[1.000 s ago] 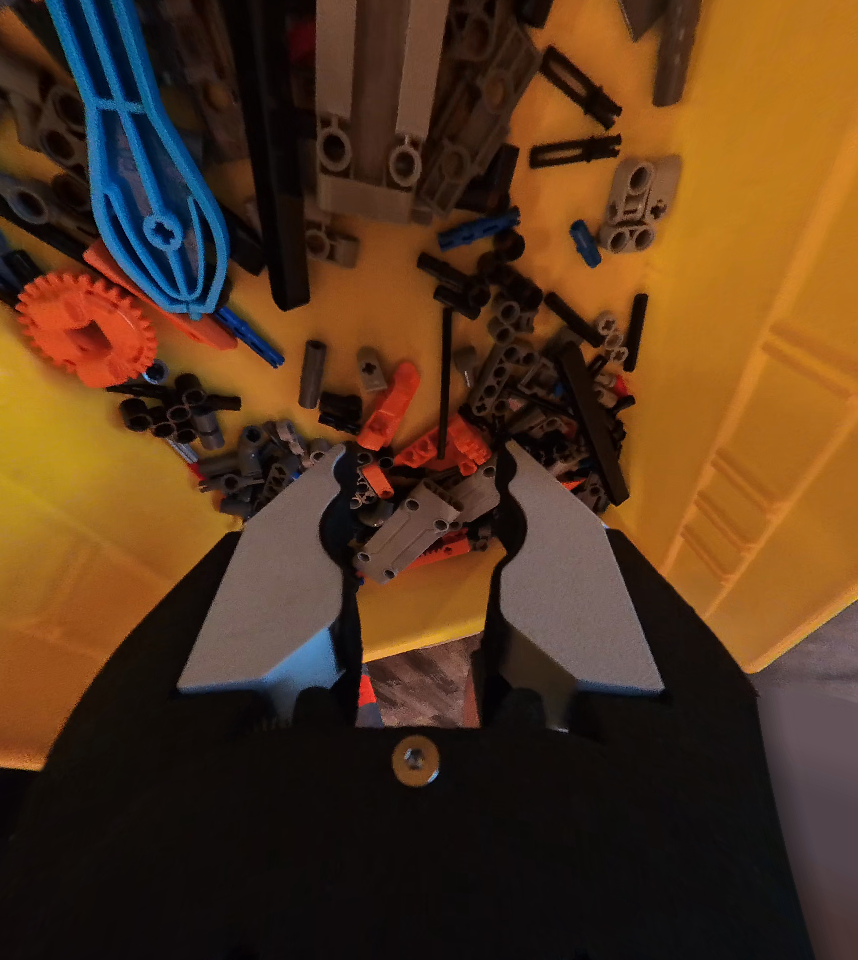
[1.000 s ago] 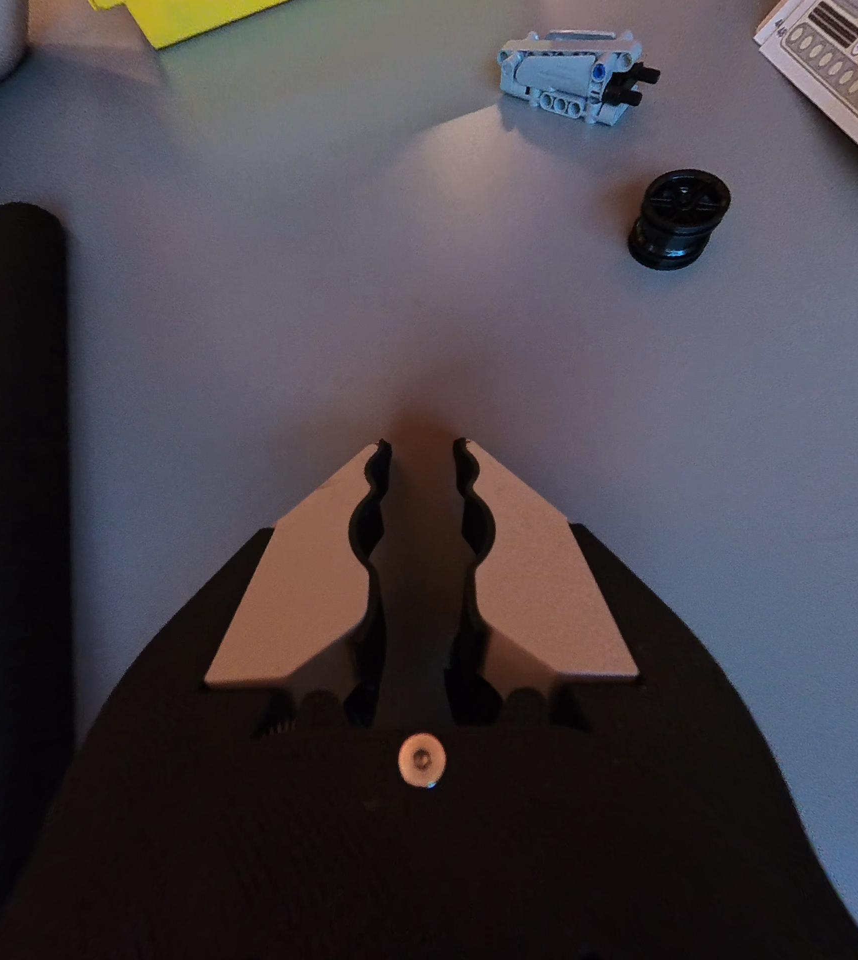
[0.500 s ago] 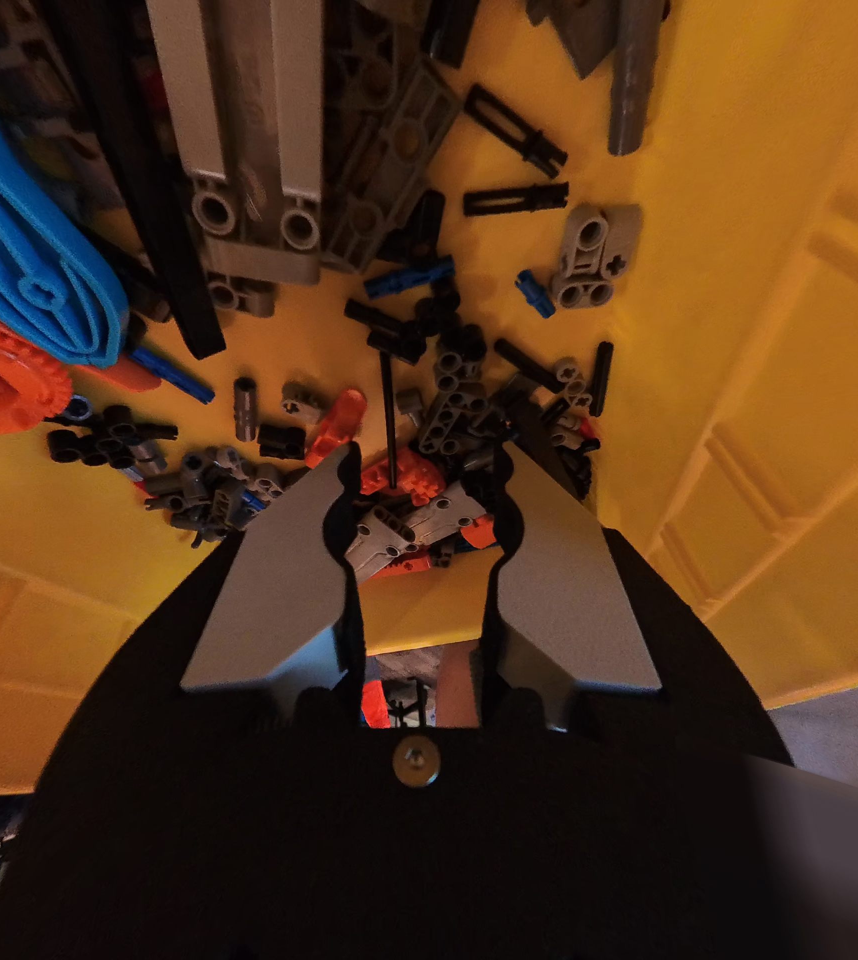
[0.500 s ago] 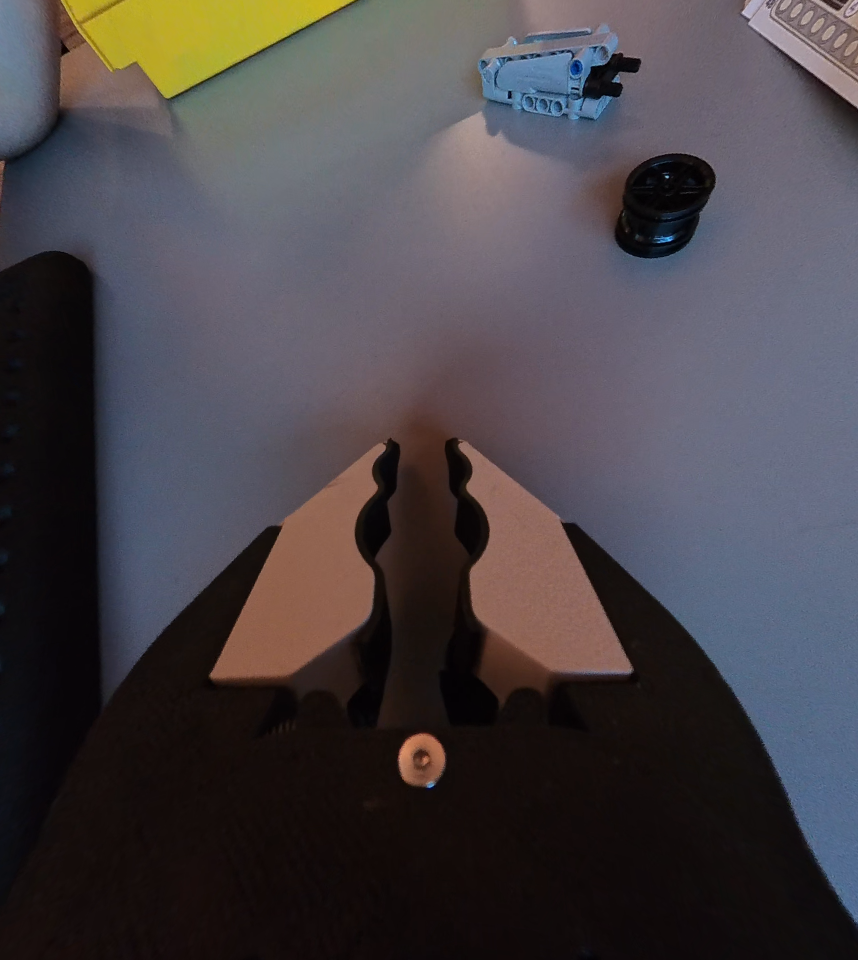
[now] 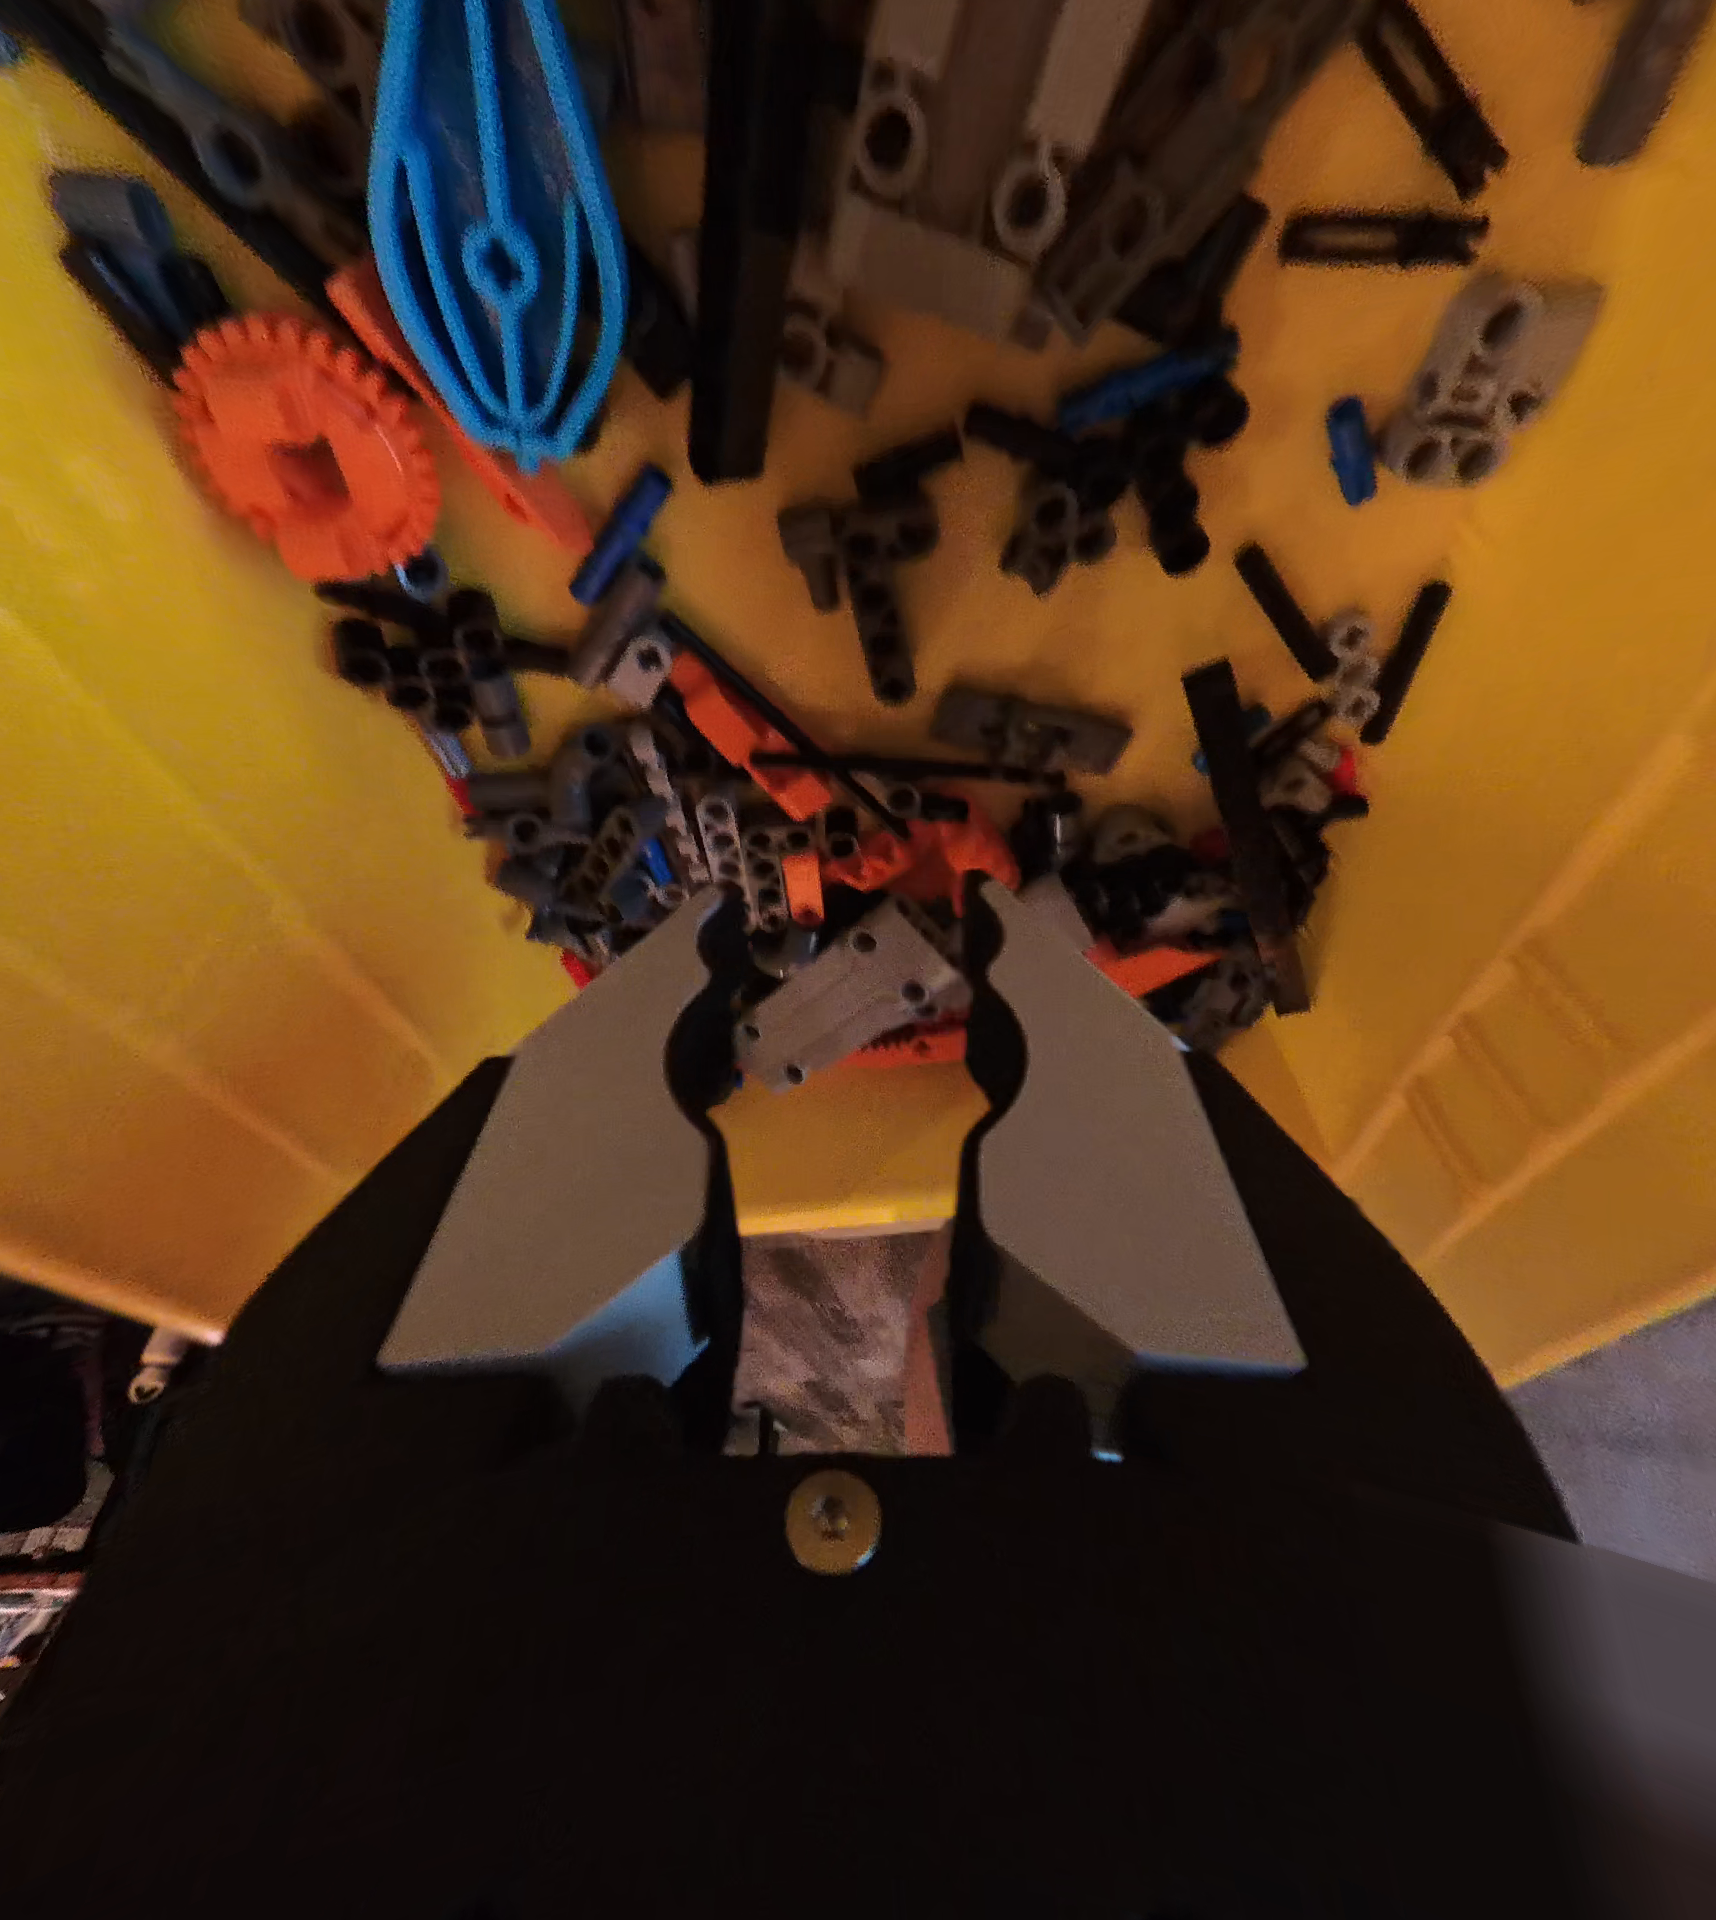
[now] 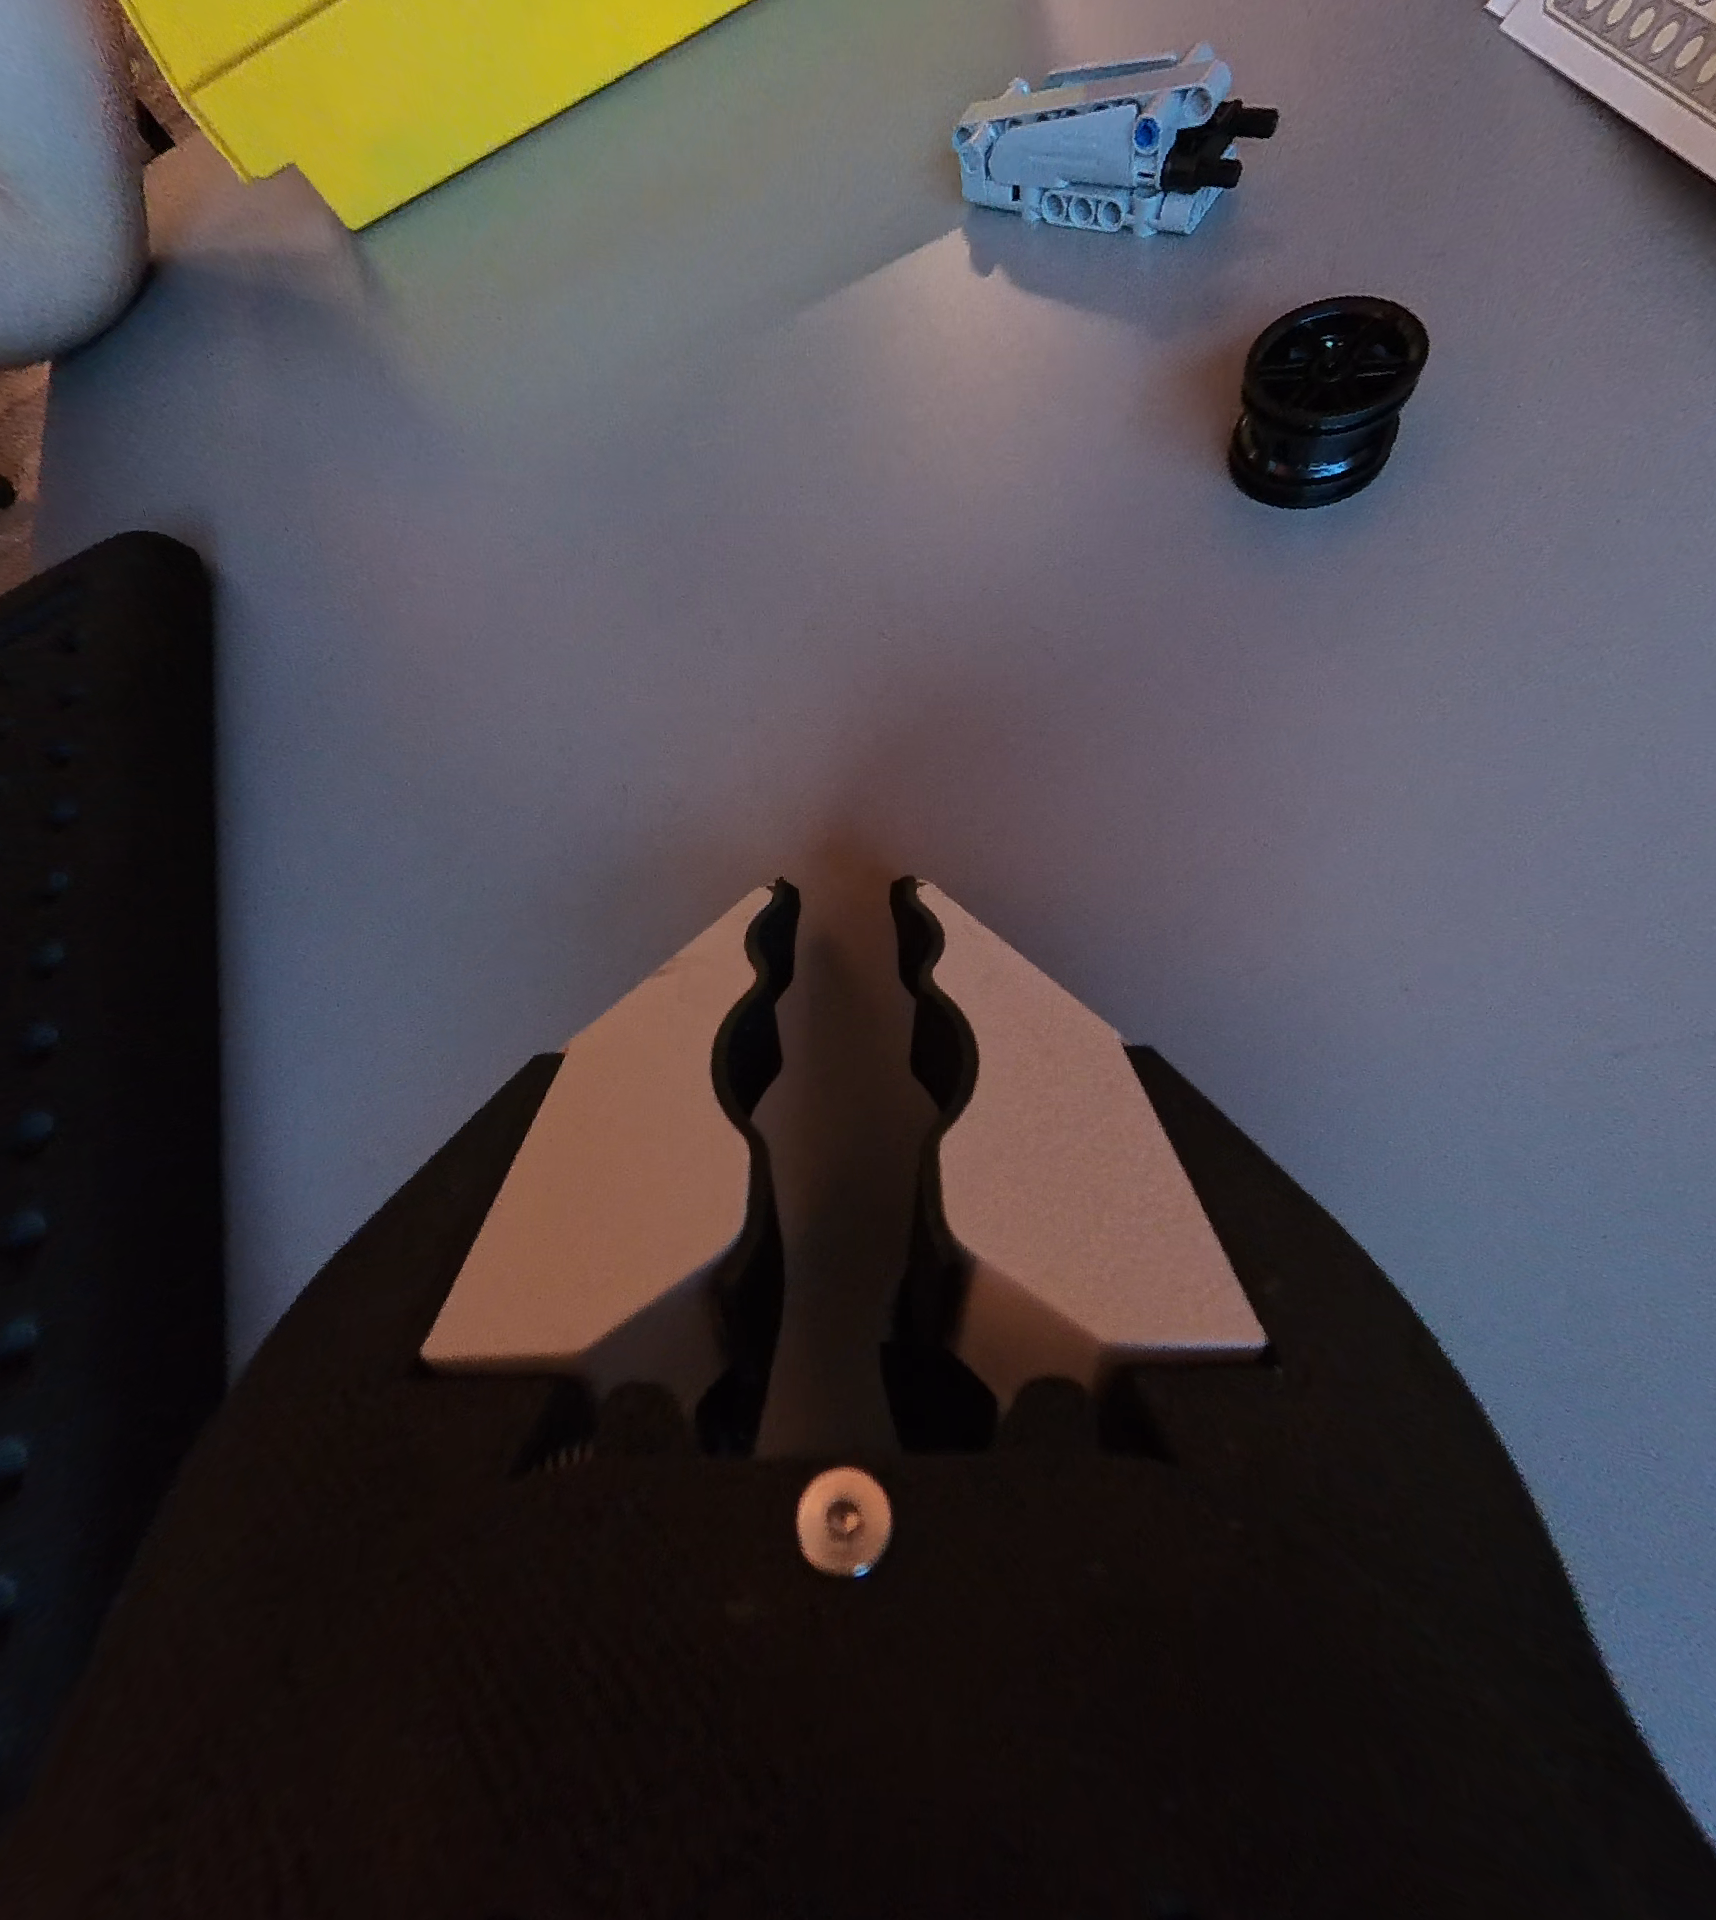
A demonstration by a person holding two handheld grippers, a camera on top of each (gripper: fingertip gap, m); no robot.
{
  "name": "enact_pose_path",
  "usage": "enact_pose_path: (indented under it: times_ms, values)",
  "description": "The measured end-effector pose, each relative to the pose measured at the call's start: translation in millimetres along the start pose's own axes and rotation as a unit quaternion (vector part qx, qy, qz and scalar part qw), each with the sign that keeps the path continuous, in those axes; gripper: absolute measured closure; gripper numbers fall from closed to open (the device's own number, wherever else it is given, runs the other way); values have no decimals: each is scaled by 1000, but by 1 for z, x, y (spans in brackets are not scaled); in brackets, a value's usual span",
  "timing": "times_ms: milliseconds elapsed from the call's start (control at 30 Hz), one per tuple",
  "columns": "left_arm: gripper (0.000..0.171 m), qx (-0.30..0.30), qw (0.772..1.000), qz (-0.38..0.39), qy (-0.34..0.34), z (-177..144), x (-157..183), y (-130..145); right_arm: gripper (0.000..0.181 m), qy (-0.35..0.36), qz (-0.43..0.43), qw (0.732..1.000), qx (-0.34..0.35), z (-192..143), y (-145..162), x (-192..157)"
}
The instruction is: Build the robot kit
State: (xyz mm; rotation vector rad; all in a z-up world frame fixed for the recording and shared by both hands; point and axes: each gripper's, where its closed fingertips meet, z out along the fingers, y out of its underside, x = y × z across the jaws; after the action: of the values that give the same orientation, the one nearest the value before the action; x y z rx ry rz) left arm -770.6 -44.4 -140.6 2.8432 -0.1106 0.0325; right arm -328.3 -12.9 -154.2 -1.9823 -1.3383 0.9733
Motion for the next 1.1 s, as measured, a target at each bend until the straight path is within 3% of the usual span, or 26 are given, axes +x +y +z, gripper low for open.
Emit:
enact_pose_path:
  times_ms: [67, 200, 467, 667, 833, 1000, 1100]
  values:
    - [114, 8, 1000, 1, -7, -5, 1, 10, 162, -2, 2, 1000, 0, 0, 0, 0]
    - [96, -7, 1000, 5, -14, -2, 6, 23, 162, -5, 8, 1000, 2, 0, -1, 0]
    - [92, -109, 993, 36, -34, 23, 7, 25, 163, -7, 11, 1000, 2, -1, -1, 0]
    - [104, -112, 993, 25, 9, 25, 5, 27, 164, -10, 19, 1000, 4, -1, -1, 1]
    - [147, -109, 992, 7, 64, 23, 6, 30, 165, -15, 30, 999, 6, -1, -2, 2]
    - [157, -86, 994, 3, 69, 20, -5, 25, 165, -11, 26, 1000, 5, -1, -2, 2]
    - [162, -50, 997, -2, 56, 16, -13, 9, 165, -13, 29, 999, 5, -1, -2, 2]
